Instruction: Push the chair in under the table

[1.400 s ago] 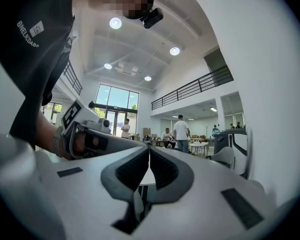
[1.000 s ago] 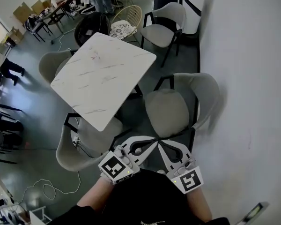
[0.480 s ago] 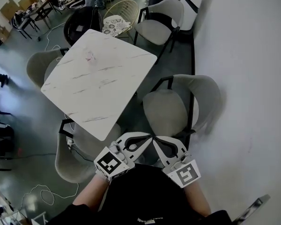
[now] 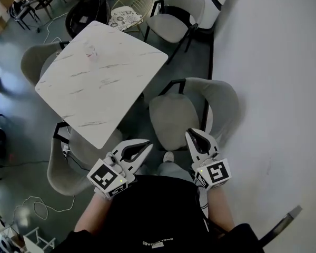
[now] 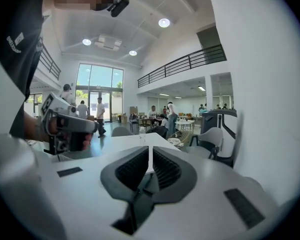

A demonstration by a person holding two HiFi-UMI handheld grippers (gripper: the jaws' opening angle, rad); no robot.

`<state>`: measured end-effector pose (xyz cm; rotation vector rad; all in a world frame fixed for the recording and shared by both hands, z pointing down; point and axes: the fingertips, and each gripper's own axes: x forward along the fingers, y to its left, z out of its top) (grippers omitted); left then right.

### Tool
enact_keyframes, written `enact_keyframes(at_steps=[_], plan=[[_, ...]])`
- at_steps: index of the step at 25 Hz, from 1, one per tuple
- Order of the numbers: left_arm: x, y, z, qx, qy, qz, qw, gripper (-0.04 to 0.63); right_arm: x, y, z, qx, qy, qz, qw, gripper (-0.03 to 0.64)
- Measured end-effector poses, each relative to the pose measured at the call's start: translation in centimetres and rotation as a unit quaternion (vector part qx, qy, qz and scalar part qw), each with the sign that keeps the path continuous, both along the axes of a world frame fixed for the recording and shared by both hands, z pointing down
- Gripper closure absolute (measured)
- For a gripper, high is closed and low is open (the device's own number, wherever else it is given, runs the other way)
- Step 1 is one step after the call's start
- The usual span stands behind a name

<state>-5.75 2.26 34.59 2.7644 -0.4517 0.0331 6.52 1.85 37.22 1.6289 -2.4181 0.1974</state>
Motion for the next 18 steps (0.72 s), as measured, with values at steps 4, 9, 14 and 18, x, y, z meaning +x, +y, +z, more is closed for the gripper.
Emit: enact_keyframes(at_steps=[4, 9, 14, 18], plan=[[0.7, -0.4, 0.6, -0.006, -0.010, -0.032, 0.9994, 0.592, 6.2, -1.8, 1.8, -0.021, 0.011, 0.043, 0.999, 0.603], [2.2, -1.3, 1.2, -0.025, -0.014, -0.070, 0.9971, 0.592, 12.7, -4.0, 4.5, -0.055, 0.022, 0.067, 0.996, 0.599], [4.2, -1.7, 1.8, -0.026, -0.033, -0.094, 0.9947, 0.592, 18.1, -6.1, 9.0, -0.098, 0.038, 0.077, 0.991, 0.572], [5.6, -1.4, 2.3, -0.033, -0.050, -0.111, 0.9920, 0.592, 22.5, -7.6, 12.1, -0.132, 0.031, 0.091, 0.987, 0.510]])
